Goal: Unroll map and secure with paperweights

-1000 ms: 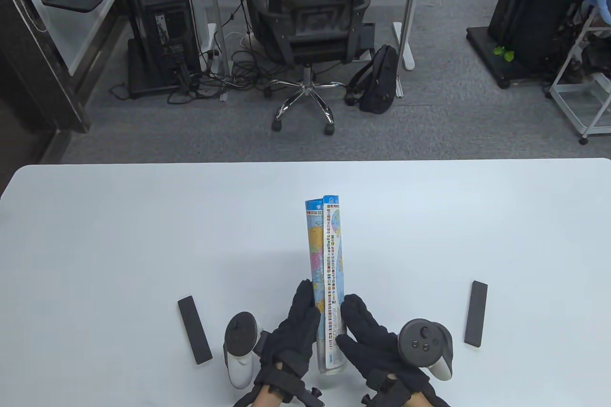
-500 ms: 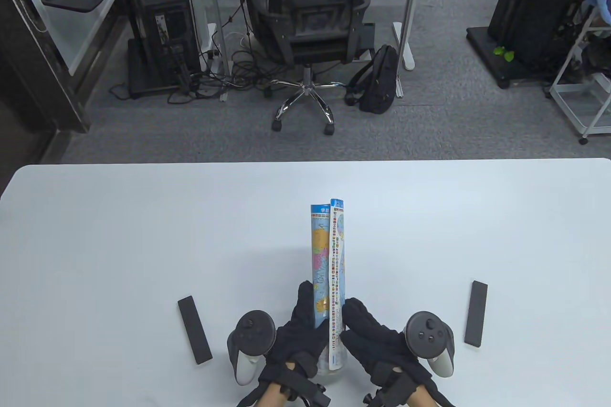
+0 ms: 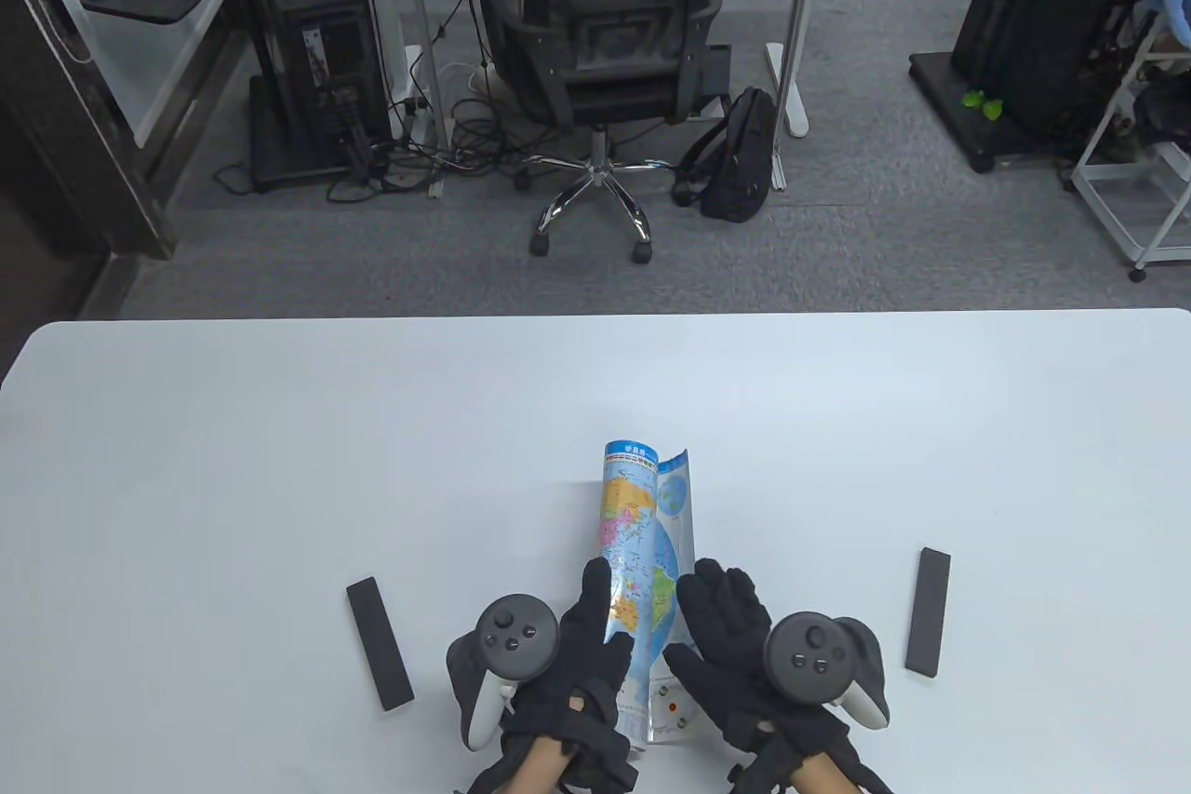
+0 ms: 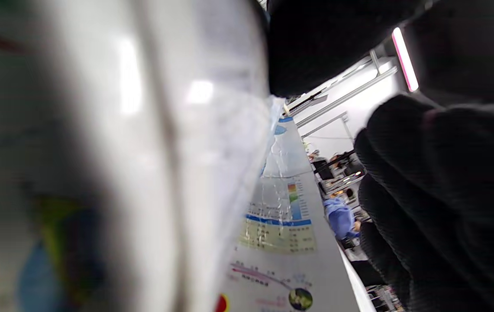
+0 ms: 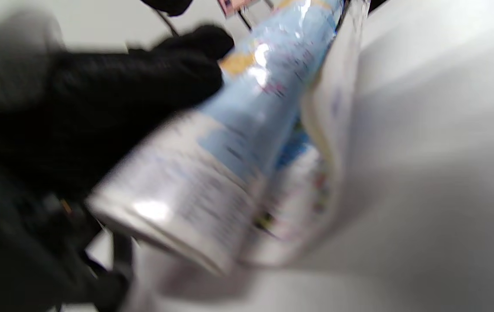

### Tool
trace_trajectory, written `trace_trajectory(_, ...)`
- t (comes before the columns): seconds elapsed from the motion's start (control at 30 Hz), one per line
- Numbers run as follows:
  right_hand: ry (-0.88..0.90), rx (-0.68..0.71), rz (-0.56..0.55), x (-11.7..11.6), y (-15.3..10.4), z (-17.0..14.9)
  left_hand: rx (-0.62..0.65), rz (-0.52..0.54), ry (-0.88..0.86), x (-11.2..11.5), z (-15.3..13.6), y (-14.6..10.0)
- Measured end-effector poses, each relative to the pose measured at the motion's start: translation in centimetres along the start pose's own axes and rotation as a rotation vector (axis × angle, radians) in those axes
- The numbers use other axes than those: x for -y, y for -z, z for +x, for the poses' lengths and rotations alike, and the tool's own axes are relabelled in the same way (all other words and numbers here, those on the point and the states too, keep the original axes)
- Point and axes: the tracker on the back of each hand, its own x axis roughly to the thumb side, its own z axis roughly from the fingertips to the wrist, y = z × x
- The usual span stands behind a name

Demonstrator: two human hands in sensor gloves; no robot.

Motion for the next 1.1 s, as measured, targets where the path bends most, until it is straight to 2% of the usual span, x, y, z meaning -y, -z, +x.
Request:
trace_trajectory(0.1, -0.157, -0.078, 0.171, -1.6, 0.9, -0.5, -0.031, -0.017, 0.065, 0.4, 0.1, 0.0)
trace_trajectory(0.23, -0.196, -0.176, 0.286, -2.8, 1.5, -1.6, -0.021, -0.010, 0.172, 0.7, 0.6, -0.2)
trace_trajectory(0.37, -0.154, -0.216, 0.344, -3.2, 1.6, -2.4, -0.001, -0.037, 0.290, 1.4, 1.3, -0.3)
trace_trajectory(0.47, -0.166, -0.212, 0.336, -3.2, 1.6, -2.3, 0.025, -0.028, 0.419, 1.7, 1.9, -0.5)
trace_trajectory(0.63, -0.177, -0.214, 0.349, -3.4, 1.7, -2.3, -0.020, -0.151, 0.526, 3.2, 1.6, -0.2)
trace_trajectory(0.73, -0.177, -0.218, 0.350, -3.3, 1.7, -2.3, -0.022, -0.163, 0.625, 3.4, 1.8, 0.0)
trace_trajectory(0.8, -0.170, -0.223, 0.351, -3.2, 1.7, -2.4, 0.002, -0.155, 0.651, 3.3, 1.9, -0.1)
trace_trajectory(0.87, -0.162, -0.226, 0.351, -3.2, 1.7, -2.4, 0.092, -0.159, 0.644, 3.3, 2.3, -0.2)
trace_trajectory(0.93, -0.164, -0.227, 0.352, -3.1, 1.7, -2.4, 0.210, -0.185, 0.691, 3.4, 2.8, -0.2)
trace_trajectory(1.0, -0.166, -0.230, 0.354, -3.1, 1.7, -2.4, 0.359, -0.215, 0.834, 3.6, 3.7, -0.3)
trace_trajectory(1.1, -0.163, -0.232, 0.354, -3.1, 1.7, -2.4, 0.378, -0.207, 0.958, 3.9, 4.4, -0.6)
